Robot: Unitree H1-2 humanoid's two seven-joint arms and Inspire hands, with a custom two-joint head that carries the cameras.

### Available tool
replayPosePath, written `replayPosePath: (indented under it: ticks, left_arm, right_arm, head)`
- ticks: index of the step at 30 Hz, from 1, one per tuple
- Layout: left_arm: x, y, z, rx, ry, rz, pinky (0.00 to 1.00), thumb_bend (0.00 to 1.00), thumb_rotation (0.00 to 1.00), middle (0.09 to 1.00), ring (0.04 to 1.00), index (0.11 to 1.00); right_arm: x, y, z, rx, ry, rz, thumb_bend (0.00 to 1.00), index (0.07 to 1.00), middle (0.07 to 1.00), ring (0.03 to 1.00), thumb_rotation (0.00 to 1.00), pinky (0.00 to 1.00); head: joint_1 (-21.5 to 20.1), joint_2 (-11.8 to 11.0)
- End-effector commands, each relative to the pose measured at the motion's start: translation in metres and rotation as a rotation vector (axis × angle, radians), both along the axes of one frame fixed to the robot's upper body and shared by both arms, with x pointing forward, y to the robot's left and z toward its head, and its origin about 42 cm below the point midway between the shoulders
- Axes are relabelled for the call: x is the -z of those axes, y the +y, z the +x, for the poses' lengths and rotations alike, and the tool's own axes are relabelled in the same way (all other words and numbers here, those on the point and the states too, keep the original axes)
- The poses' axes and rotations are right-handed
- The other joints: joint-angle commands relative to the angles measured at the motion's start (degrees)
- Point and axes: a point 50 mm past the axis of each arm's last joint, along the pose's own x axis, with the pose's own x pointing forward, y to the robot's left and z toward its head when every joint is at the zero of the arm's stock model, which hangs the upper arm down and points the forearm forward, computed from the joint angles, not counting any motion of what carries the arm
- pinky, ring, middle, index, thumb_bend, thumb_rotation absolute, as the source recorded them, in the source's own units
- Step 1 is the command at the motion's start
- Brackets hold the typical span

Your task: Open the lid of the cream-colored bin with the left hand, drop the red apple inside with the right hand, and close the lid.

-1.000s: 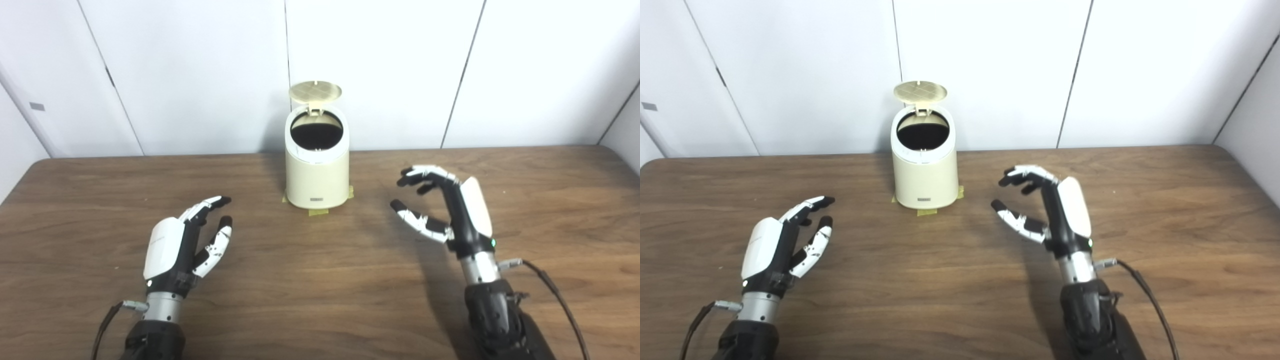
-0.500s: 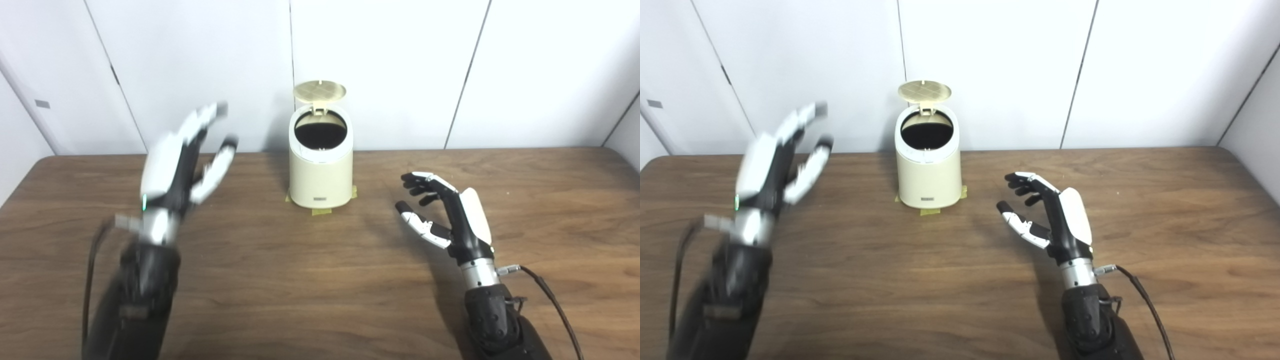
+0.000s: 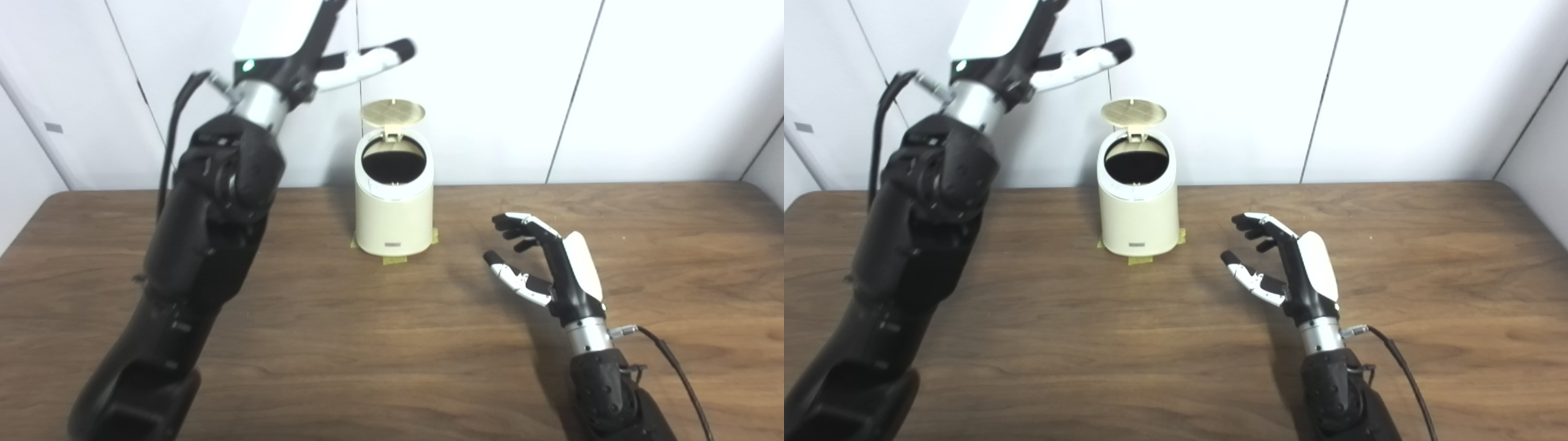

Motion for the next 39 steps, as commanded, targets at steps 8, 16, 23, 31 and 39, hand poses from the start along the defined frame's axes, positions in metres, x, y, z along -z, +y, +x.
replayPosePath:
  ticks: [8, 16, 23, 31, 39]
  left_arm:
    - [-0.014, -0.029, 0.030, -0.064, -0.047, 0.198, 1.00, 0.86, 1.00, 0.908, 1.000, 0.883]
    - [0.010, -0.029, 0.049, -0.133, 0.016, 0.280, 1.00, 0.91, 1.00, 0.877, 0.993, 0.853]
    - [0.023, -0.025, 0.055, -0.175, 0.047, 0.306, 1.00, 0.95, 1.00, 0.857, 0.981, 0.839]
    - [0.032, -0.023, 0.059, -0.183, 0.084, 0.317, 1.00, 0.95, 1.00, 0.871, 0.995, 0.858]
    - [0.038, -0.024, 0.056, -0.169, 0.086, 0.341, 1.00, 0.93, 1.00, 0.890, 1.000, 0.871]
  right_arm:
    - [-0.002, 0.005, 0.001, -0.020, -0.021, -0.013, 0.23, 0.697, 0.685, 0.651, 0.40, 0.53]
    - [-0.002, 0.008, 0.000, -0.020, -0.003, -0.019, 0.23, 0.695, 0.682, 0.646, 0.41, 0.53]
    - [-0.002, 0.008, 0.000, -0.021, 0.012, -0.026, 0.23, 0.696, 0.688, 0.650, 0.44, 0.53]
    - [-0.001, 0.010, -0.001, -0.028, 0.018, -0.027, 0.23, 0.694, 0.698, 0.665, 0.42, 0.55]
    - [0.000, 0.012, -0.001, -0.029, 0.027, -0.029, 0.23, 0.693, 0.700, 0.671, 0.44, 0.56]
  head:
    - [0.01, -0.24]
    - [-0.22, -0.40]
    - [-0.24, -0.60]
    - [-0.50, -1.16]
    - [-0.87, -1.33]
